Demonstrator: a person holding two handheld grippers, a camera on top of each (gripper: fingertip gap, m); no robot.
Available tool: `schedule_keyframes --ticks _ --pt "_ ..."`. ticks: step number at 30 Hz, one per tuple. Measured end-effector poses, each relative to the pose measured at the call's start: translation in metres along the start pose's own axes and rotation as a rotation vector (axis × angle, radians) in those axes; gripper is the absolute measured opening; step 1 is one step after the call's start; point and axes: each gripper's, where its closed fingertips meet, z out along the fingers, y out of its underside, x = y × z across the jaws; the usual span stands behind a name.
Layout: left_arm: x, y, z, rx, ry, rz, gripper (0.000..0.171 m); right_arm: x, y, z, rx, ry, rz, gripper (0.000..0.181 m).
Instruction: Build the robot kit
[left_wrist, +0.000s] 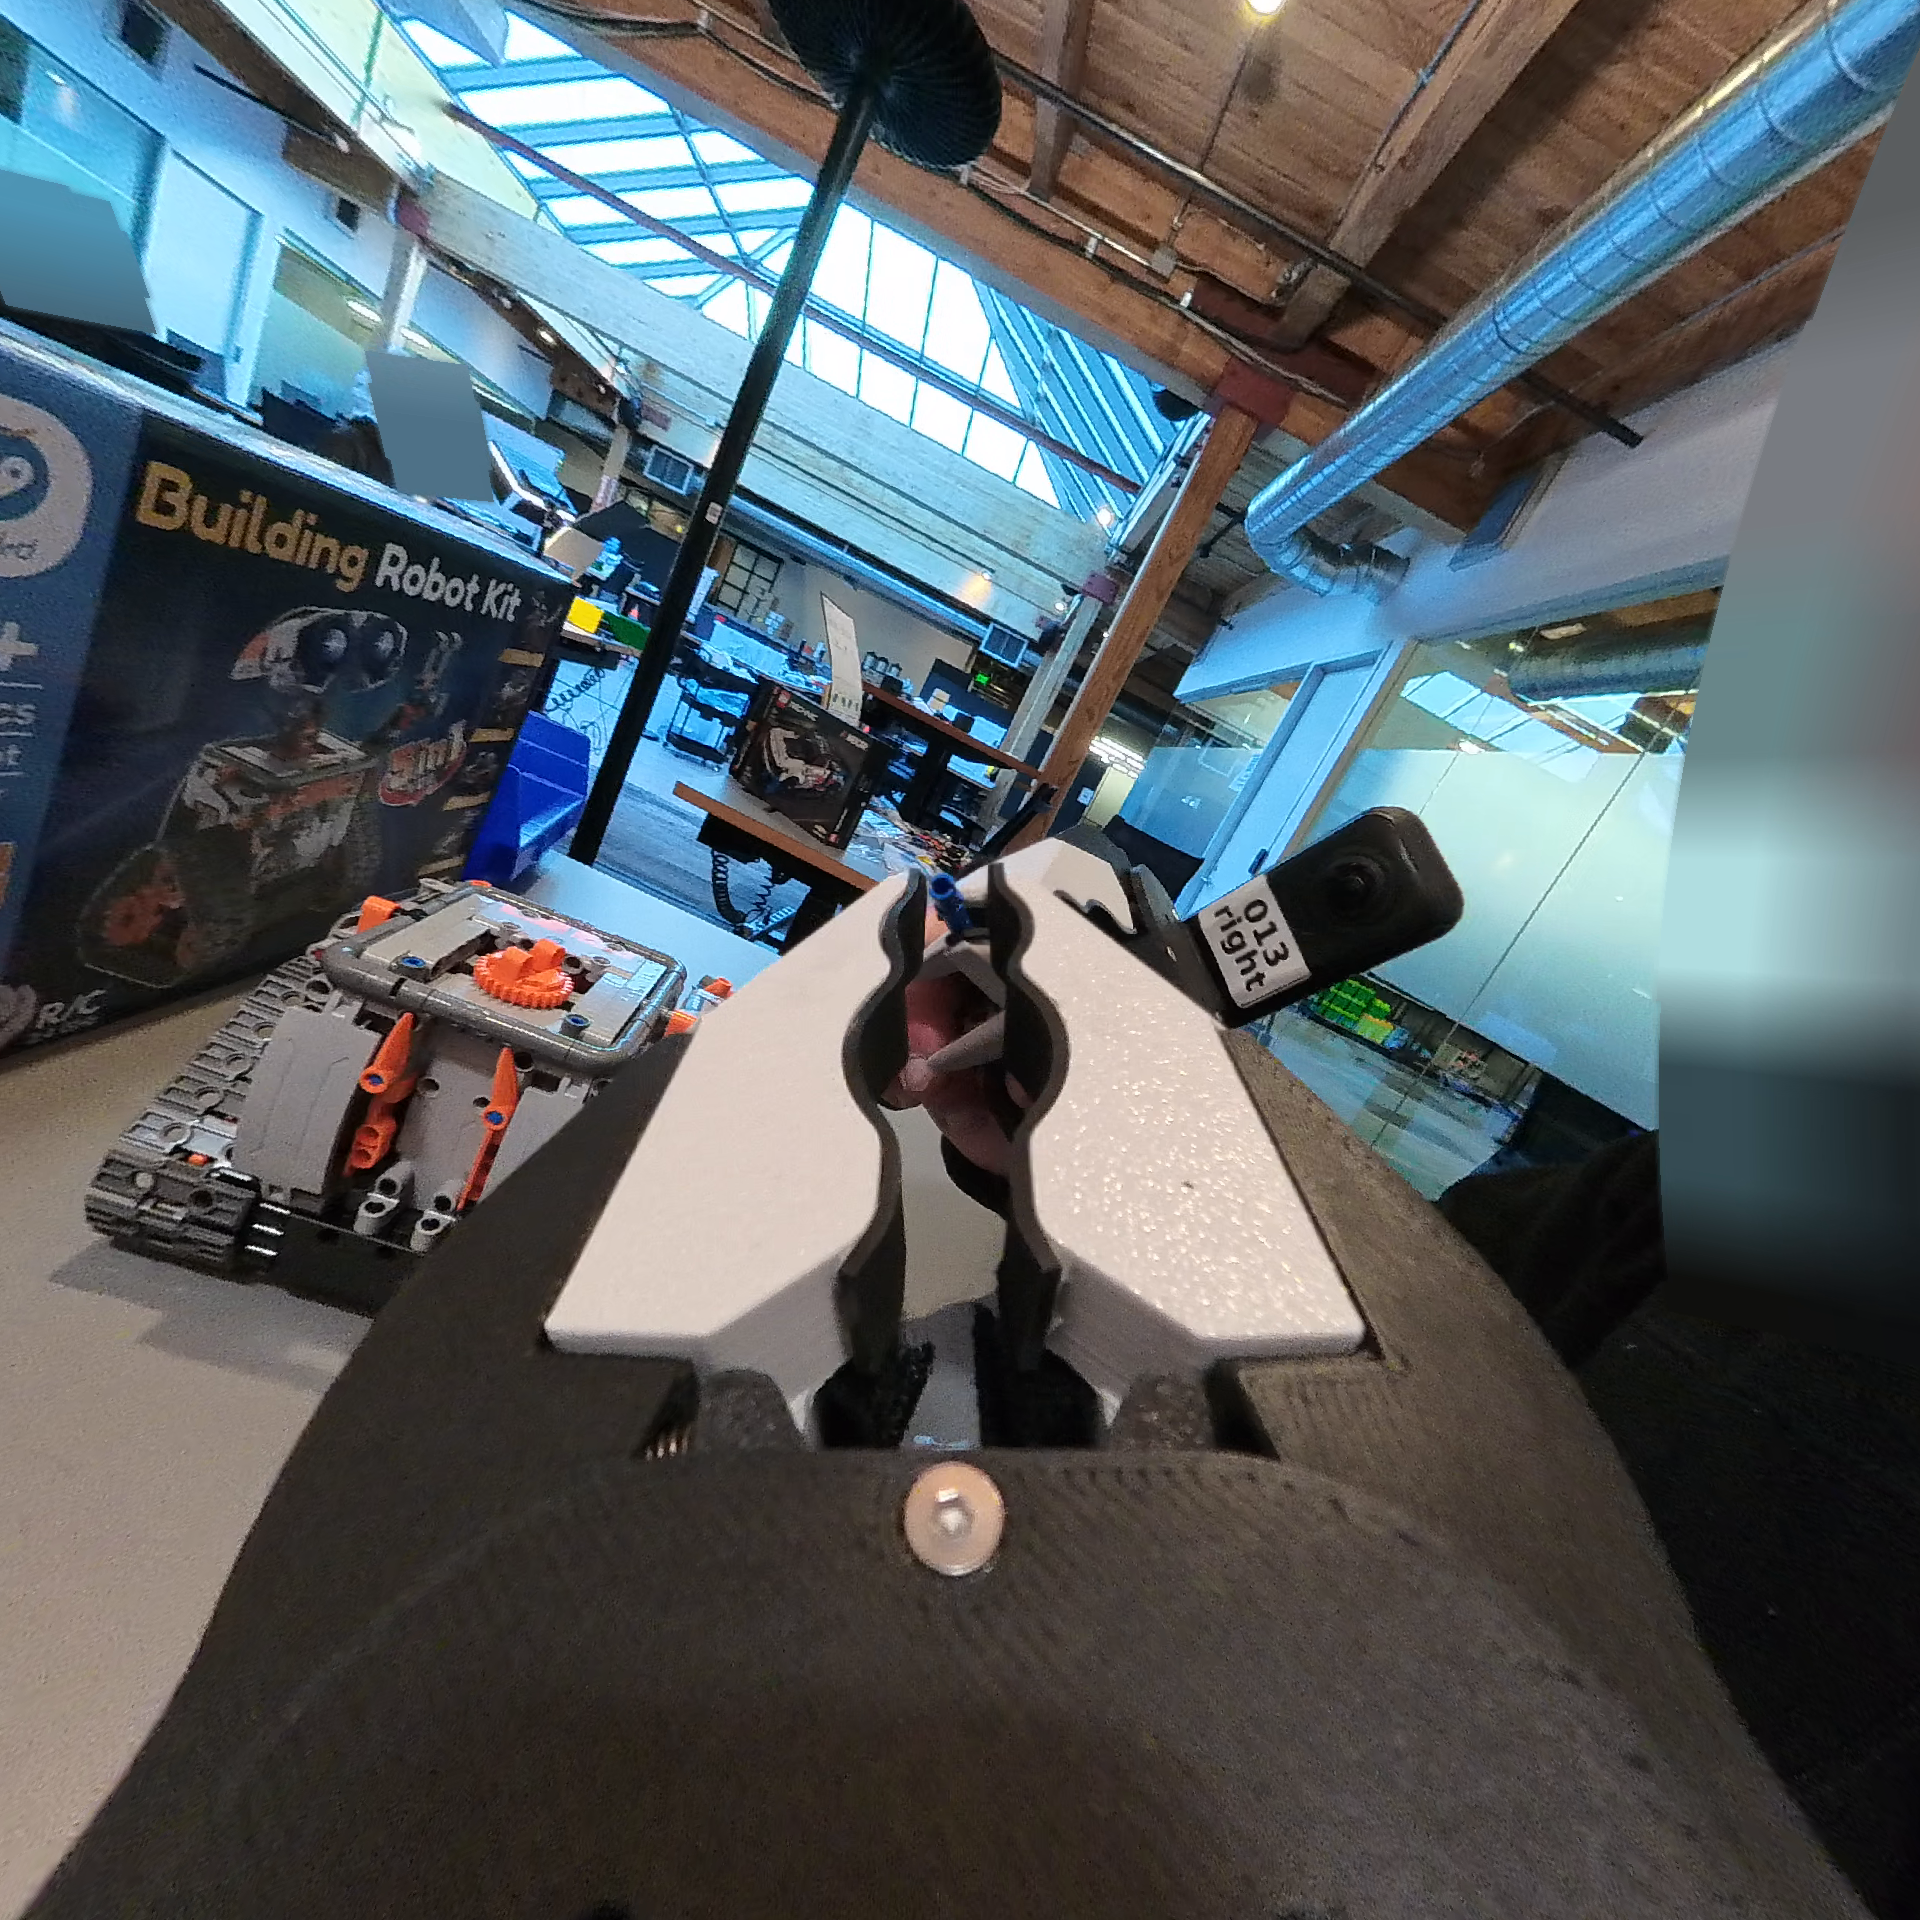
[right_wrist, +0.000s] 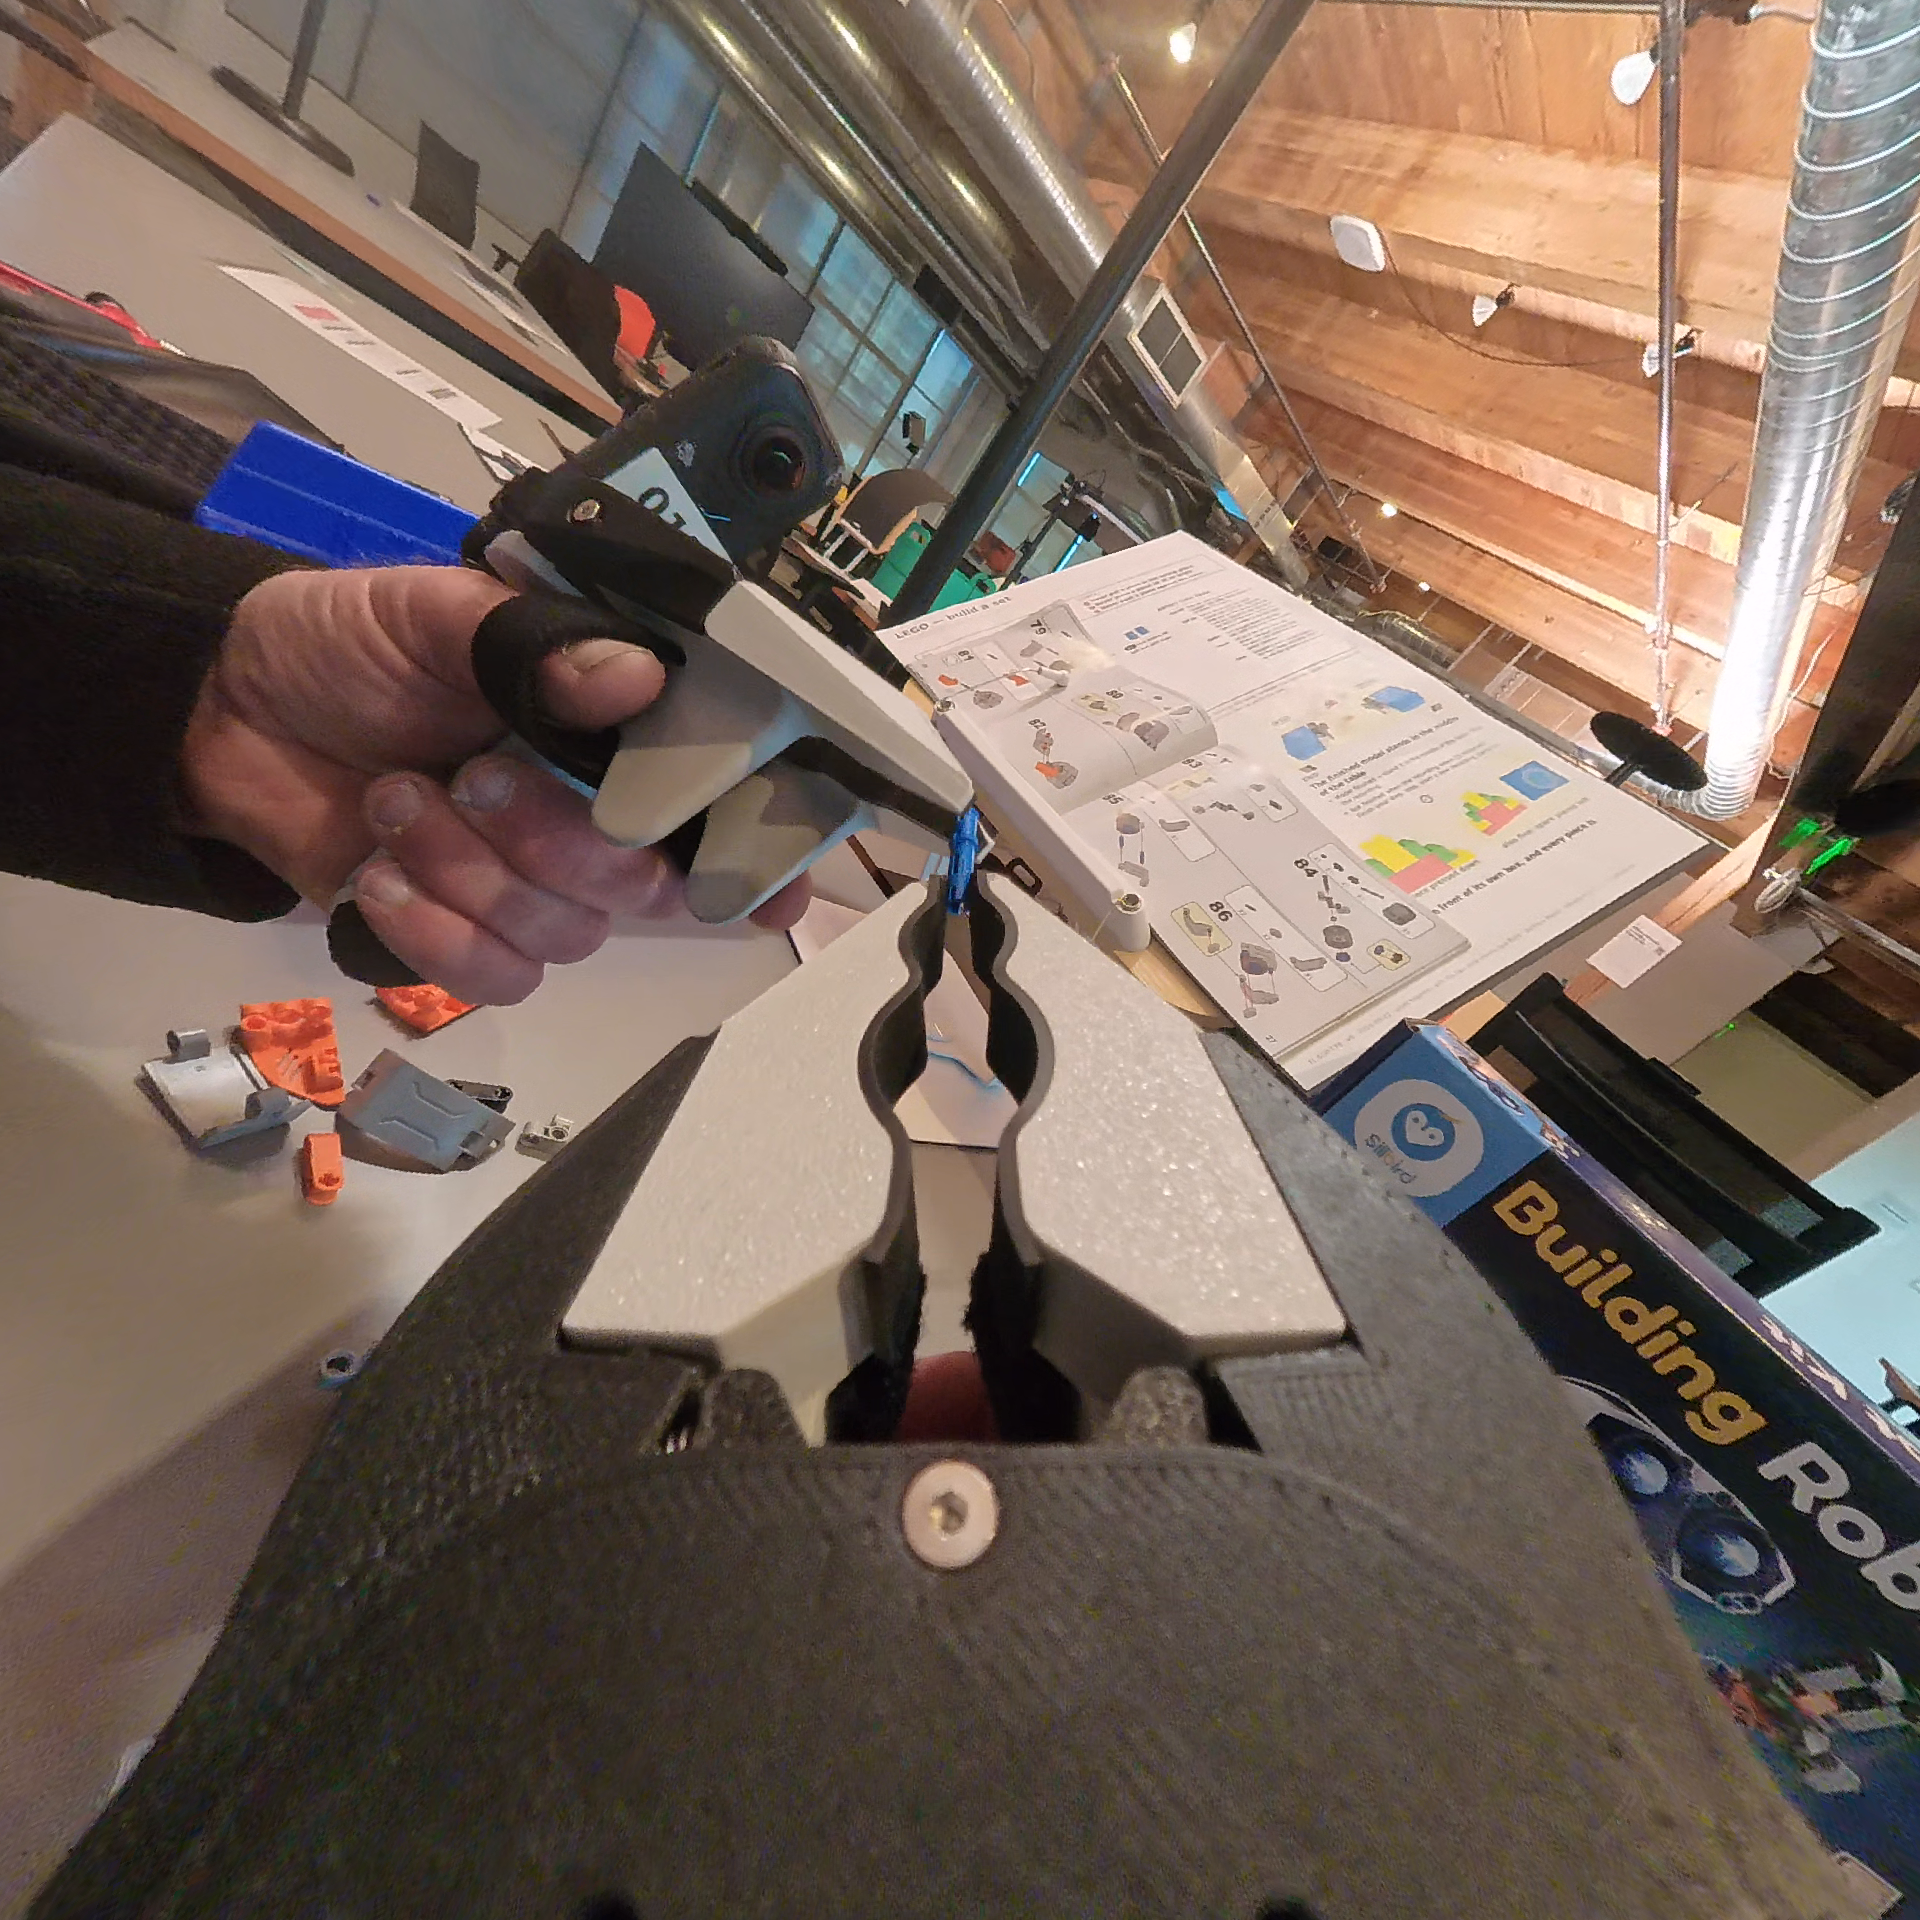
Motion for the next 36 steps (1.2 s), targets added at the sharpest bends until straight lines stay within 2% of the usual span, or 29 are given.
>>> schedule_keyframes --ticks 2,10,13,21,23,24,28,33,36 --pt "-0.001 0.0 0.0 0.002 -0.002 0.002 0.003 -0.001 -0.001 0.0 0.007 -0.005 0.007 0.001" --pt "0.0 0.0 0.001 0.012 -0.006 0.004 0.002 0.002 -0.002 0.001 0.015 0.029 -0.01 0.007" --pt "0.002 0.003 0.003 0.016 0.014 -0.032 0.002 -0.001 -0.004 0.002 0.027 0.042 -0.038 0.002" --pt "0.004 0.004 0.004 0.032 0.077 -0.15 0.002 -0.001 -0.006 0.001 0.035 0.056 -0.073 0.002" --pt "0.0 0.006 0.004 0.013 0.056 -0.126 0.003 -0.001 0.0 0.001 0.004 0.031 -0.058 0.002" --pt "-0.005 0.008 0.004 -0.013 0.021 -0.101 0.012 0.0 0.001 0.0 0.002 0.026 -0.047 0.002" --pt "-0.024 0.025 -0.008 -0.235 -0.123 0.098 0.024 0.003 0.008 -0.003 -0.047 0.008 -0.029 0.002" --pt "-0.057 0.098 -0.042 -0.769 -0.295 0.445 0.04 -0.009 0.023 -0.009 -0.131 -0.045 0.021 0.002" --pt "-0.071 0.128 -0.065 -0.988 -0.301 0.495 0.058 -0.02 0.039 -0.017 -0.176 -0.068 0.06 0.002"
